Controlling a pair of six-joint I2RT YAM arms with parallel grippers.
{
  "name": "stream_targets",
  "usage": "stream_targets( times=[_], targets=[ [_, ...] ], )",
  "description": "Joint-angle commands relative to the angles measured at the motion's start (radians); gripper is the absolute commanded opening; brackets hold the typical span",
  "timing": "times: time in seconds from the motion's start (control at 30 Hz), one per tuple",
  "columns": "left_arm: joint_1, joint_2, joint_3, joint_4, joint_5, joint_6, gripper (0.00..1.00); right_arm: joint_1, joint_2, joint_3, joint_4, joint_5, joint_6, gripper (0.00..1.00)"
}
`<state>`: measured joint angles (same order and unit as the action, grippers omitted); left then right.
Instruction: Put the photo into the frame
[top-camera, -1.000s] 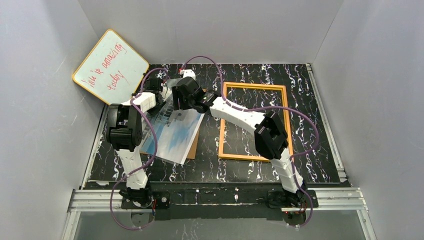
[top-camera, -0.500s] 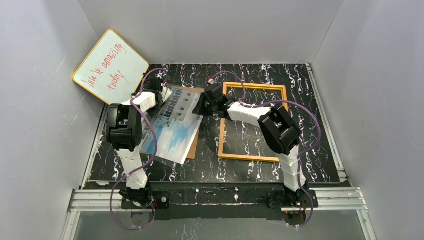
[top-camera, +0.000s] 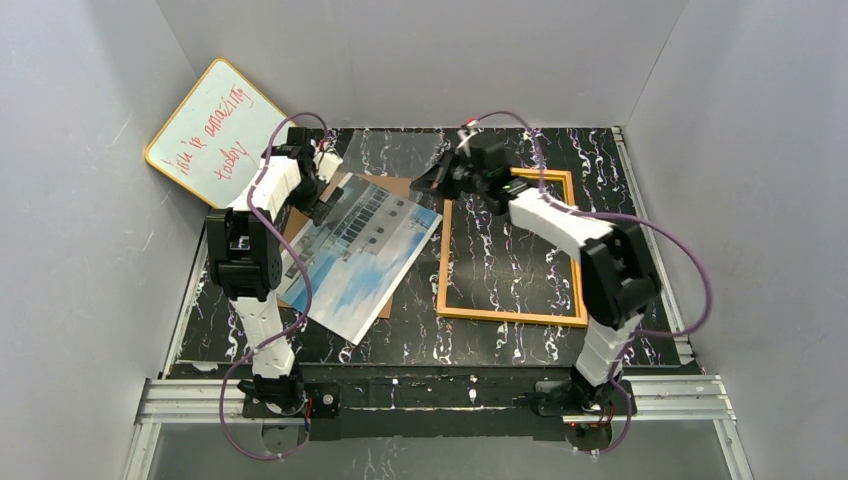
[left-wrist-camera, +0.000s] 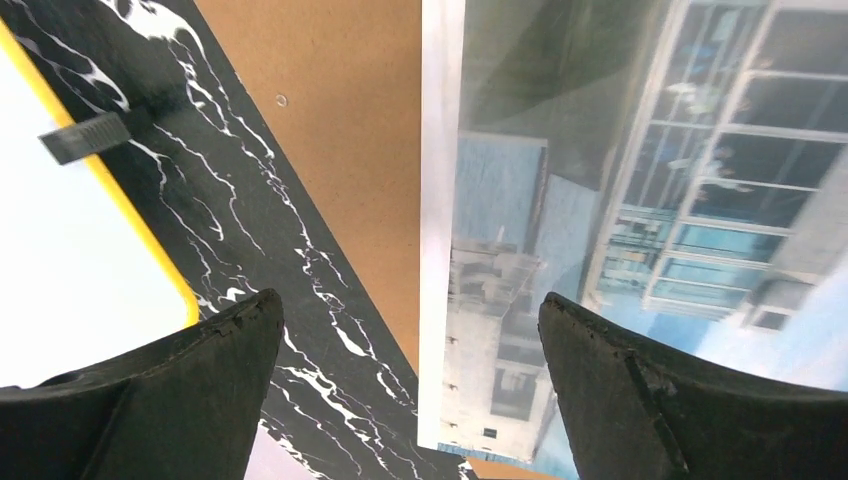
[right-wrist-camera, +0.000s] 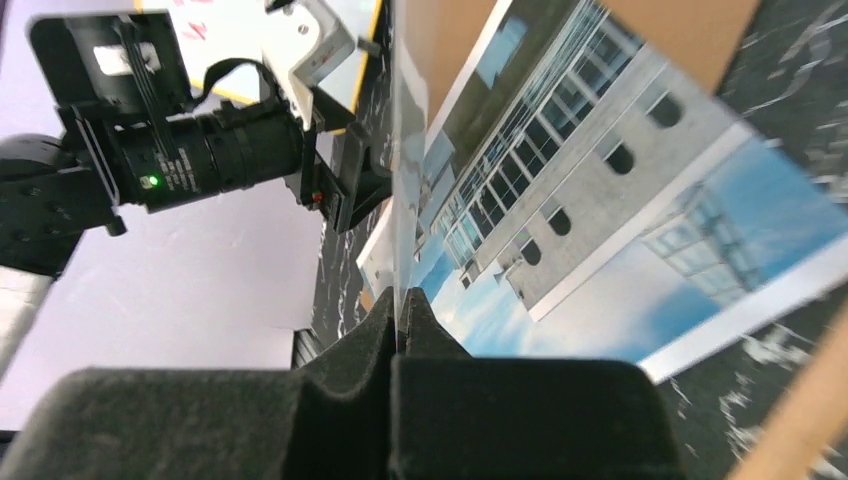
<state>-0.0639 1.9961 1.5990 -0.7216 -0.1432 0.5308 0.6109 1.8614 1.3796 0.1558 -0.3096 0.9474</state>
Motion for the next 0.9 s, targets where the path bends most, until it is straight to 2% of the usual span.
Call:
stream_targets(
  times=[0.0,0.17,0.3,0.4,0.6,0.87],
  targets=[
    [-0.016,-0.063,0.088,-0.167,0.095,-0.022,0.98,-0.115,-0.180,-0.052,-0.162,-0.030,-0.076,0.01],
    [-0.092,-0.093,0.026,-0.151,0.054,-0.034,0.98,-0.297,-0.370,-0.193,-0.381,-0.028,-0.171,0.01],
    [-0.188,-0.125,-0.046,-0.114,0.048,-0.054,0.98,-0.483,-0.570,-0.340,-0.426,-0.055,-0.182,0.01],
    [-0.258,-0.136,-0.115,-0.054,0.037,-0.060,0.98,-0.577,-0.645,-0.358,-0.476,-0.062,-0.194,0.01],
    [-0.319,-0.078,-0.195,0.077,-0.051,-0.071,0.98,-0.603,-0.644,-0.252,-0.604,-0.019,-0.250,0.01],
    [-0.318,0.059,-0.162,0.219,-0.255,-0.114,0.98,-0.603,-0.599,-0.189,-0.696,0.009,-0.292,0.01]
  ],
)
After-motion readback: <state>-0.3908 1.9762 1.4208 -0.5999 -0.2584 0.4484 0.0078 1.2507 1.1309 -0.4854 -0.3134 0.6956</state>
